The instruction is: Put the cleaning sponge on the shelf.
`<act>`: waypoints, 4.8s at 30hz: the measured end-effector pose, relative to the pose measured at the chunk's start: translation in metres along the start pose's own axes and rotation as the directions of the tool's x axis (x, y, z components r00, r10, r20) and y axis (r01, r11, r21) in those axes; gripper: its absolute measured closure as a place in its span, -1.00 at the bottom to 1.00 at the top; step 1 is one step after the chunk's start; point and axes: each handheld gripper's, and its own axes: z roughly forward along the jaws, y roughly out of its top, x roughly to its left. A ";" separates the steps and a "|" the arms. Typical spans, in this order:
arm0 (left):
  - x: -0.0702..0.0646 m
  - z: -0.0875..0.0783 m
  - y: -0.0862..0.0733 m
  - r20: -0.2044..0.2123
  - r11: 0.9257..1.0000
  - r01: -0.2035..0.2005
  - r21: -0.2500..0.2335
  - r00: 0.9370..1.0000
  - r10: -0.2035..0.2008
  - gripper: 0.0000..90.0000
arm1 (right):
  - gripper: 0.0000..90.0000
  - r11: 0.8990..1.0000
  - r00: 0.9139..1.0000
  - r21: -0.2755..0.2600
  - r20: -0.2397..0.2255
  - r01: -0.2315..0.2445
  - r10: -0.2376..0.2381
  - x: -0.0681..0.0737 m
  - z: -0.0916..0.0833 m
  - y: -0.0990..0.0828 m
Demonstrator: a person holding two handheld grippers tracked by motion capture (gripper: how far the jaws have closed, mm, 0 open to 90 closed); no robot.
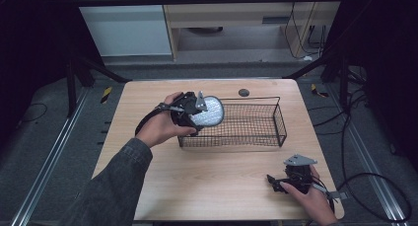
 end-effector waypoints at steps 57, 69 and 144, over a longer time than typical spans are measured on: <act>0.007 0.048 0.036 0.019 0.996 -0.077 0.037 0.997 0.076 -0.68 | -0.99 1.000 1.000 0.003 -0.002 -0.005 0.005 0.000 0.001 0.001; 0.010 0.065 0.038 0.030 0.997 -0.069 0.046 0.997 0.068 -0.69 | -0.99 1.000 1.000 0.001 -0.002 -0.002 0.002 0.000 0.001 0.001; -0.027 0.051 0.019 0.081 0.997 0.044 -0.071 0.996 -0.038 -0.92 | -0.99 1.000 1.000 0.001 -0.004 -0.002 0.002 0.000 0.001 0.001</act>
